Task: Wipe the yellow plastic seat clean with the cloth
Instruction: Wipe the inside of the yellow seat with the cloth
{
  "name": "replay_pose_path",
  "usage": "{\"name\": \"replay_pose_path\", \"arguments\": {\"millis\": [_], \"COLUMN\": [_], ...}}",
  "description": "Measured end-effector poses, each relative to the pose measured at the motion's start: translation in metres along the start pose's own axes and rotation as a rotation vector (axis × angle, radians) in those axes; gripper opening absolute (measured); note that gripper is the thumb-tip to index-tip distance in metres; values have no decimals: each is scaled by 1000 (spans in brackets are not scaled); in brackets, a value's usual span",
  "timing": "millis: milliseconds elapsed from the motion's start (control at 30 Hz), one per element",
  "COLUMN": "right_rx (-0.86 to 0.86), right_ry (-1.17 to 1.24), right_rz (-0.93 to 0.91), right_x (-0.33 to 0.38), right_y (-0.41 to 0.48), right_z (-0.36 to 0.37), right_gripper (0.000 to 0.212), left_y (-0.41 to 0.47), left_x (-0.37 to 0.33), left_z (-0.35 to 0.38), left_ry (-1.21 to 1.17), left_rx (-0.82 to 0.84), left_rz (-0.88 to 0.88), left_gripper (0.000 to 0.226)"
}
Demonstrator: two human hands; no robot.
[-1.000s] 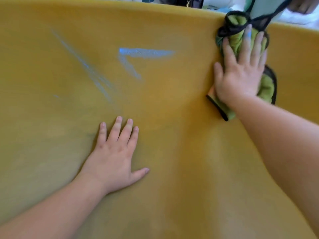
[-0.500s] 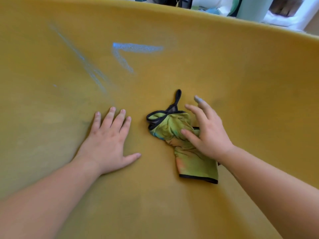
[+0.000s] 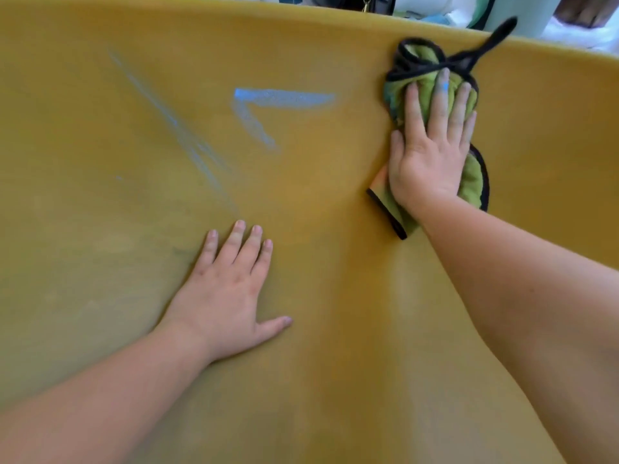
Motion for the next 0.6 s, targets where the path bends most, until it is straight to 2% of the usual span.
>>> {"name": "replay_pose_path", "arguments": {"millis": [100,233,300,367,433,533,600], "right_rx": [-61,-9,30,39,2,-104,-158], "right_ry": [58,207,230,184,98,66,77], "right_rz": [-177,-740,-883,-921,-854,-381,-106], "right_x": [72,170,167,133,84,22,27], "right_y": [6,-79,-110,-104,-69,18,53], "right_z": [1,14,18,21,18,-6,-17], "right_gripper": [58,52,49,50,52,52,54], "left_y": [0,0,-1,-2,-3,-2,-2], "left_x": [-2,-3,-3,-2,-2,-1,-3], "left_z": [0,-2,-4,-3,-2,1,1], "left_ry": [-30,-42,-48,-62,-73,-73,-71], "left_rx": [-15,-23,-33,-42,-43,-43,-45], "left_rz": [16,15,11,7,9,7,9], "left_gripper": [110,111,110,110,109,109,110]}}
Point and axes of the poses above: each hand's wrist, its own y-axis towards the middle knuckle, its own z-axis out of the palm, x = y × z, the point moved 9 cm from there along y, towards the middle knuckle, and after that the axes turned 12 degrees about -x, right-handed, at the moved point
